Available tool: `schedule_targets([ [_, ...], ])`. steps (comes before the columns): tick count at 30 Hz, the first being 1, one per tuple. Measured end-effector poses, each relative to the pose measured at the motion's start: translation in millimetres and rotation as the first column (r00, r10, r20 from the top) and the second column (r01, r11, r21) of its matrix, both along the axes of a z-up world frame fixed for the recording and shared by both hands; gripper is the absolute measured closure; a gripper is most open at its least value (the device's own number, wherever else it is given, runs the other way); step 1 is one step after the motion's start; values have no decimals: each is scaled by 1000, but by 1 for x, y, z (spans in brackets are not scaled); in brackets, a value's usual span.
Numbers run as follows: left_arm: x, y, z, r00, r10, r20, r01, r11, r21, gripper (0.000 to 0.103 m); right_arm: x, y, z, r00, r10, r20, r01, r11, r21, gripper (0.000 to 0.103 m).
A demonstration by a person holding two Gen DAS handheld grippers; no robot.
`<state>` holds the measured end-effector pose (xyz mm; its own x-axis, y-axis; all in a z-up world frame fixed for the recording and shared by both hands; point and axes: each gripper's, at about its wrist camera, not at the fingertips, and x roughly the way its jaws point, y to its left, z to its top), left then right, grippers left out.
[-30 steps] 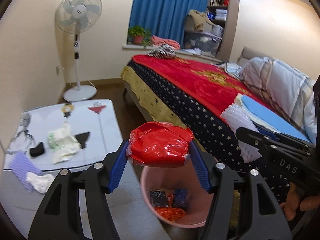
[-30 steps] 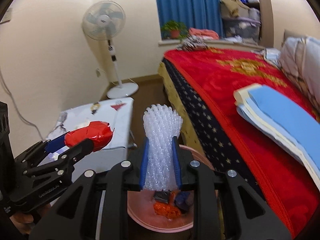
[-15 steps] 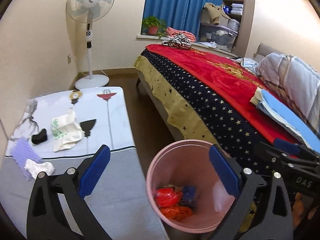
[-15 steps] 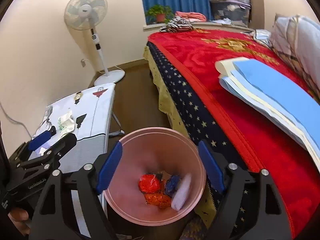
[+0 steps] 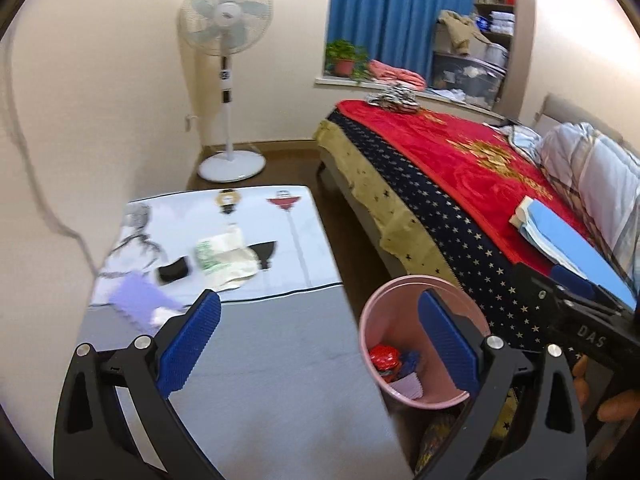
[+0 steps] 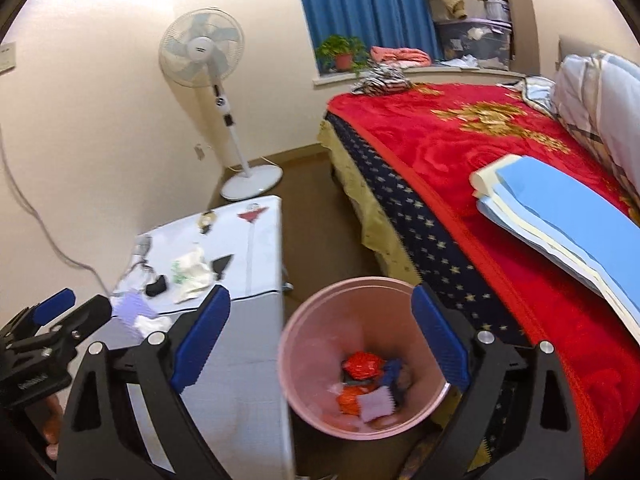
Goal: Collect trash
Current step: 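Move both open grippers back over the table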
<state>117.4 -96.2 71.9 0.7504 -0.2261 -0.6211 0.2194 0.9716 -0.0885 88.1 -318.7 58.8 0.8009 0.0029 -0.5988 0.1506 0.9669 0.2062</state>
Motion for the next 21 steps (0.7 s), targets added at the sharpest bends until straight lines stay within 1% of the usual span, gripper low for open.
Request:
schedule_targets([
  [3, -14, 26, 13, 998, 52, -21, -53, 998, -26, 7, -5, 22, 7, 999, 52, 7, -52, 999, 9, 13],
  [5, -22, 44, 22, 995, 90, -39, -92, 995, -38, 7, -7, 38, 10, 996, 92, 9, -92, 996, -1, 13],
  [9, -41, 81, 41, 980, 182, -75, -186, 981, -53, 7, -8, 62, 14, 989, 150, 11, -150, 988, -29, 13],
  [11, -47, 88, 48, 973, 217, -75, -219, 975, -22, 7, -8, 67, 16, 986, 166, 6, -166, 986, -34, 13],
  [12, -51, 91, 55, 967, 248, -58, -246, 969, 29, 7, -8, 72, 17, 984, 178, 4, -178, 983, -35, 13],
  [13, -53, 91, 58, 965, 260, -47, -257, 965, 60, 7, -7, 76, 18, 982, 189, 0, -189, 981, -37, 13],
  [14, -57, 92, 65, 963, 269, -27, -265, 958, 108, 7, -6, 79, 18, 980, 198, -4, -198, 979, -40, 13],
  [16, -62, 93, 76, 959, 283, 9, -281, 946, 161, 7, -4, 87, 19, 975, 221, -13, -221, 974, -49, 13],
  [17, -64, 95, 81, 958, 287, 13, -285, 944, 169, 7, -3, 90, 19, 973, 231, -16, -232, 971, -52, 13],
  [20, -69, 104, 94, 966, 259, 2, -257, 956, 140, 7, 3, 100, 18, 965, 259, -25, -260, 964, -61, 13],
  [21, -70, 107, 98, 970, 245, -10, -242, 963, 117, 7, 6, 102, 17, 963, 266, -29, -267, 962, -59, 13],
])
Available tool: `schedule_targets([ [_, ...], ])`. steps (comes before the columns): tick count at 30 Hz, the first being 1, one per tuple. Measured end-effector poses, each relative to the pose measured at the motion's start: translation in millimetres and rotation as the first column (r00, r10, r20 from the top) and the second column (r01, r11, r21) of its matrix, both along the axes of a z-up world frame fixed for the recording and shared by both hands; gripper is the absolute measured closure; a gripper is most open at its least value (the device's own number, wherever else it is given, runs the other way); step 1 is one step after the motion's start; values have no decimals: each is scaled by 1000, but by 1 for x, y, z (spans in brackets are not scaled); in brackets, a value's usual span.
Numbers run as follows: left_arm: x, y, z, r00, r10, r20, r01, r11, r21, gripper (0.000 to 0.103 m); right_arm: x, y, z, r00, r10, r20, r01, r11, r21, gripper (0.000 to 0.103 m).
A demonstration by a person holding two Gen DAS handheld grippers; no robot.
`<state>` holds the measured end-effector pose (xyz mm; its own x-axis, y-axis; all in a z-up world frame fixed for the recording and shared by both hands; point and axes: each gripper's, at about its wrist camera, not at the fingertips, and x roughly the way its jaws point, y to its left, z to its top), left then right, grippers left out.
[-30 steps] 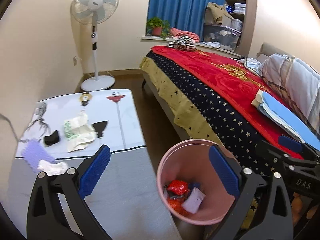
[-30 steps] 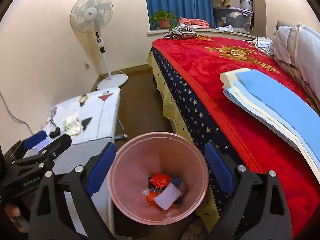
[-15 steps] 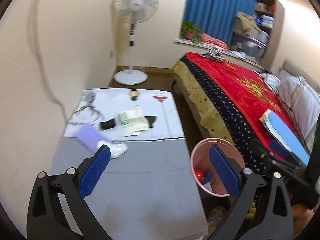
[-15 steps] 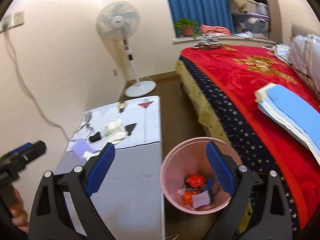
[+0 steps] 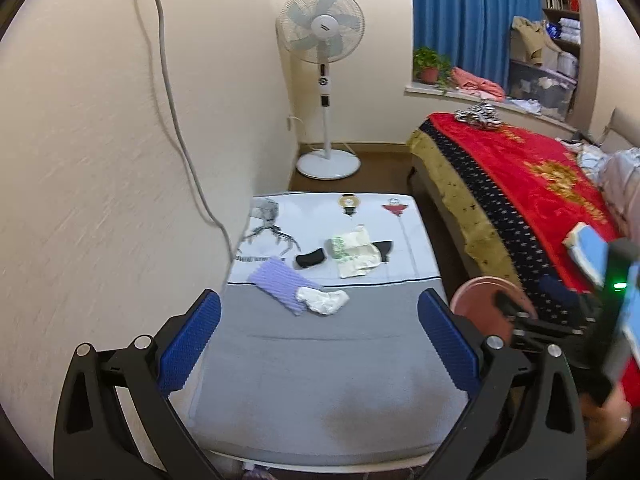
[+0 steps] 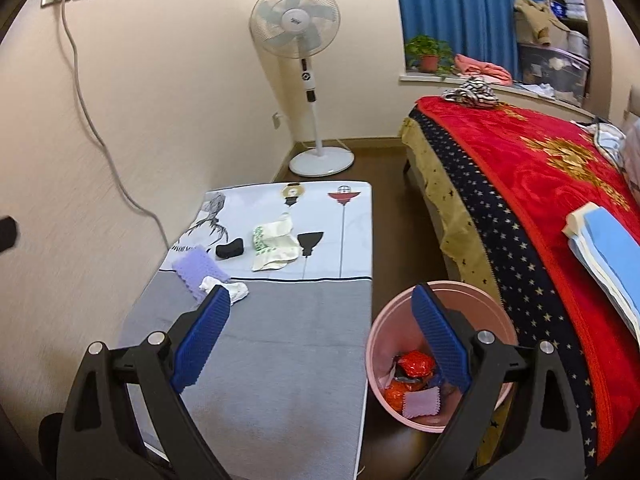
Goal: Collect trash
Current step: 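Move both open grippers back over the table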
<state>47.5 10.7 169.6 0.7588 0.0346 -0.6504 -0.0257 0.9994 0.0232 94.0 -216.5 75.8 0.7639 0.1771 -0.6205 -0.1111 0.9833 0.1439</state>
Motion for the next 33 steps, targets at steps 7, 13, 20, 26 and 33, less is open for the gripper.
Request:
schedule_targets([
  [7, -2, 21, 15, 1000, -19, 11, 20, 995, -101, 7, 22, 18, -5, 999, 38, -19, -38, 999, -5, 13],
  [13, 11, 33, 8, 1000, 8, -1, -8, 991, -132, 7, 33, 29, -8, 998, 55, -17, -56, 998, -38, 13],
  [20, 13, 40, 6, 999, 34, 28, -30, 992, -119, 7, 41, 35, -11, 998, 57, -20, -58, 996, -63, 13],
  [26, 20, 51, 0, 995, 82, 59, -76, 991, -107, 7, 48, 42, -17, 997, 65, -36, -67, 995, -75, 13],
  [33, 61, 88, -34, 977, 211, 25, -209, 975, -74, 7, 67, 53, -25, 997, 76, -15, -77, 994, -72, 13],
])
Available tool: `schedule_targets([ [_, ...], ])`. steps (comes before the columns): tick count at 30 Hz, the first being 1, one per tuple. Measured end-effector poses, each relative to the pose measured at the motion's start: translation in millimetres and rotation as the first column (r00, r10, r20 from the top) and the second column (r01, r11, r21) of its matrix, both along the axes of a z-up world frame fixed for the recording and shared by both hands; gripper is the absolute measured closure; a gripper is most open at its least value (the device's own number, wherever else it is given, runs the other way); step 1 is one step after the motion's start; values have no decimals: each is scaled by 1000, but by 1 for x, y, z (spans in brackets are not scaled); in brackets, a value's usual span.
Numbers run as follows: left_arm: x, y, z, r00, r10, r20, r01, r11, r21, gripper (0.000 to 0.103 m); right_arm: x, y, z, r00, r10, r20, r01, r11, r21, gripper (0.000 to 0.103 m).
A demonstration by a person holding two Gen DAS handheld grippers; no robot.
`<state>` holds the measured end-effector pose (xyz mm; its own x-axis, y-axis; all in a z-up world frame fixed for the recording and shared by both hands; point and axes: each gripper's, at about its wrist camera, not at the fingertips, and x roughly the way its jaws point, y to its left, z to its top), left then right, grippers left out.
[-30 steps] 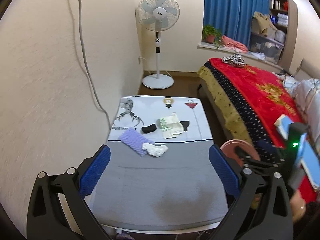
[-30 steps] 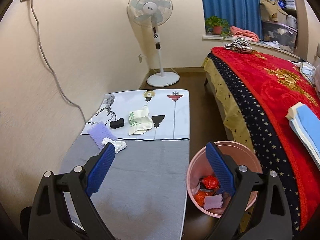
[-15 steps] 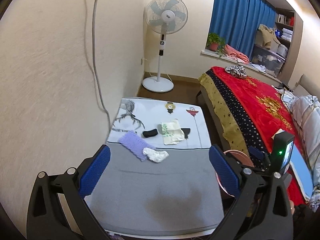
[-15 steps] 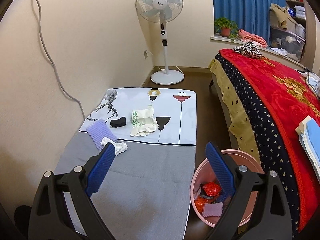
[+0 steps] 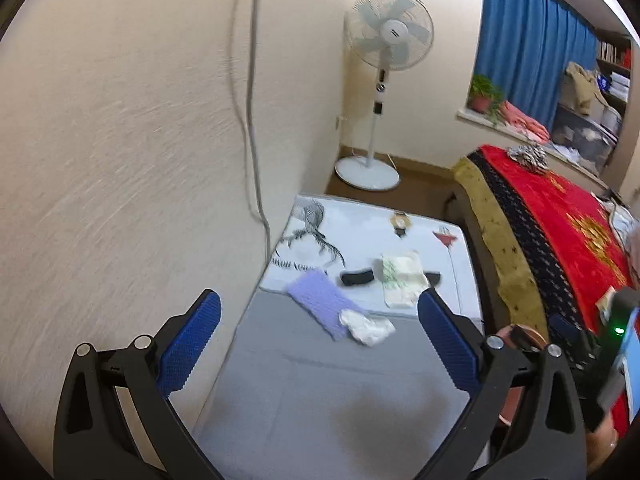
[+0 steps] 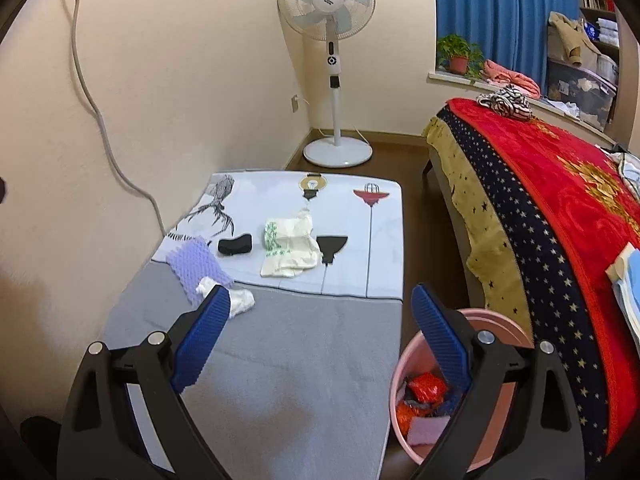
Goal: Collect trash
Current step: 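Move both open grippers back over the table, then grasp the white green-print paper bag with the right gripper while the left grasps the purple foam net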
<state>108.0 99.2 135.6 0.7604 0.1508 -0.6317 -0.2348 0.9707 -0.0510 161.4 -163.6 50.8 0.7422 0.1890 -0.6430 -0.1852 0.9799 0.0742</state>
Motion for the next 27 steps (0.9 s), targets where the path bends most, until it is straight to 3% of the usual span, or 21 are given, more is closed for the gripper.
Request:
schedule_targets([
  [7, 48, 14, -48, 991, 8, 136, -19, 997, 80, 7, 39, 29, -20, 992, 46, 116, -50, 998, 30, 11],
  [12, 91, 24, -111, 975, -50, 218, 60, 998, -37, 7, 86, 52, -58, 990, 41, 135, -42, 999, 8, 11],
  [14, 109, 30, -140, 976, -56, 209, 78, 992, -97, 7, 102, 58, -72, 992, 35, 122, -37, 999, 10, 11],
  [19, 145, 30, -198, 994, -20, 104, 29, 996, -81, 11, 144, 78, -114, 998, 19, 64, -18, 1000, -21, 11],
  [27, 174, 31, -237, 995, -28, 99, 30, 999, -27, 14, 196, 89, -146, 999, -35, 29, 35, 999, -5, 11],
])
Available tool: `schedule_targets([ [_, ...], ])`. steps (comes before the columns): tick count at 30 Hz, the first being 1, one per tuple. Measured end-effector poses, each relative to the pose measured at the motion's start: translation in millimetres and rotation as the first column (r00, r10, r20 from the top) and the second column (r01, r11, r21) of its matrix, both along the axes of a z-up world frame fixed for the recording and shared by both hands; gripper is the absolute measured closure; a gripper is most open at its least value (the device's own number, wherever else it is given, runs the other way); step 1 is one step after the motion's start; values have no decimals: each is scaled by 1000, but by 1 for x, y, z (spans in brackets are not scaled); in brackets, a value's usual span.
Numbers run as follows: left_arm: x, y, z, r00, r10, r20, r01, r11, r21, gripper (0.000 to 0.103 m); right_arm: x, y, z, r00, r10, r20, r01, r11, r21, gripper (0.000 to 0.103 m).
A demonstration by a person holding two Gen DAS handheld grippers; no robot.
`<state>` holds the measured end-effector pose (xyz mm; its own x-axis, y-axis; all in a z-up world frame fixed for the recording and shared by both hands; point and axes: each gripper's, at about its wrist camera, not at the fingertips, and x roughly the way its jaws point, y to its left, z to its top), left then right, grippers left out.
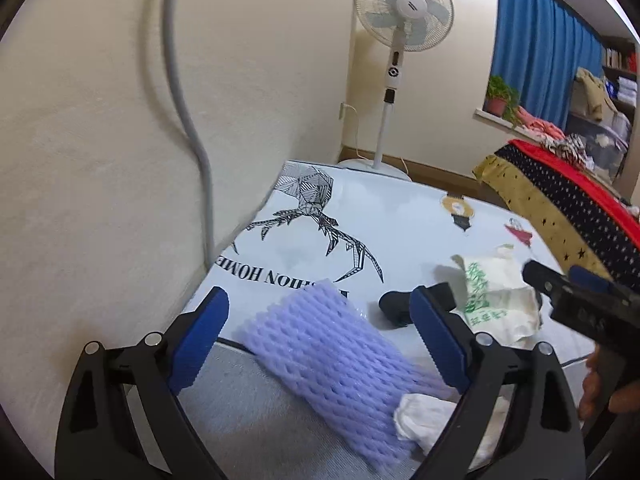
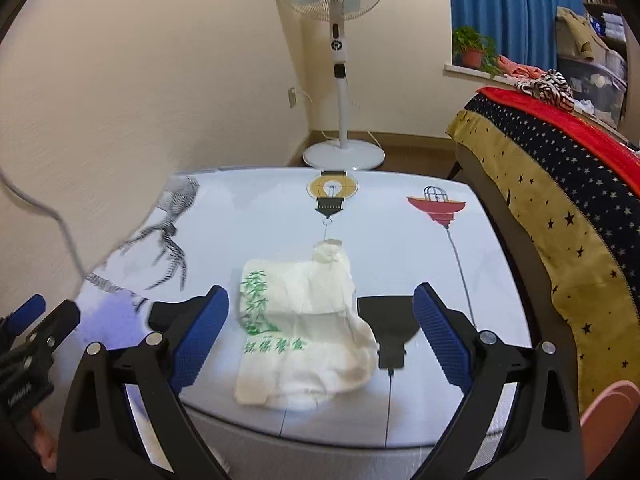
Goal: Collect trash
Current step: 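Grasp the white green-print paper bag with the right gripper while the left grasps the purple foam net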
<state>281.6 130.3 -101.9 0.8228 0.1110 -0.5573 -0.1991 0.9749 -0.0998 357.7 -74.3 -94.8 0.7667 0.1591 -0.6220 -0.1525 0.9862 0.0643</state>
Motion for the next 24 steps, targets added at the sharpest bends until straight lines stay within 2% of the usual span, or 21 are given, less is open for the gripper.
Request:
schedule_targets([
  [2, 4, 2, -7, 1000, 1, -15, -1, 1000, 7, 14, 8, 2, -8, 1000, -5, -19, 5, 1000, -9, 11],
  [7, 18, 18, -20, 996, 14, -92, -21, 997, -75, 17, 24, 4, -25, 998, -16, -67, 16, 1000, 4, 11],
  [9, 26, 19, -27, 989, 9, -145, -21, 997, -80, 20, 29, 8, -29, 996, -9, -93, 9, 1000, 8, 11],
  [11, 34, 16, -35, 981, 5, -193, -19, 997, -71, 29, 34, 14, -32, 994, 7, -110, -7, 1000, 4, 11],
  [13, 40, 16, -41, 973, -17, -228, -3, 996, -85, 50, 37, 21, -34, 992, 16, -122, -17, 1000, -7, 11],
  [14, 41, 16, -43, 971, -23, -236, 1, 996, -91, 55, 39, 24, -35, 991, 12, -133, -15, 1000, -26, 11],
  [16, 42, 16, -44, 972, -64, -227, 36, 991, -127, 80, 44, 29, -41, 985, 11, -172, -21, 998, -54, 12],
  [18, 41, 13, -43, 974, -72, -213, 48, 992, -119, 83, 46, 28, -43, 982, 15, -186, -25, 998, -50, 19],
  [19, 40, 11, -42, 977, -73, -203, 51, 992, -114, 85, 44, 27, -42, 984, 16, -179, -24, 999, -46, 36],
  [20, 38, 9, -40, 980, -78, -185, 59, 992, -108, 85, 43, 27, -41, 985, 14, -173, -22, 999, -44, 67],
  [21, 36, 9, -37, 982, -78, -174, 61, 993, -101, 86, 42, 25, -41, 985, 9, -171, -16, 999, -42, 68],
  [24, 31, 9, -30, 986, -88, -138, 75, 993, -96, 86, 35, 25, -37, 989, 40, -142, -42, 999, -10, 85],
])
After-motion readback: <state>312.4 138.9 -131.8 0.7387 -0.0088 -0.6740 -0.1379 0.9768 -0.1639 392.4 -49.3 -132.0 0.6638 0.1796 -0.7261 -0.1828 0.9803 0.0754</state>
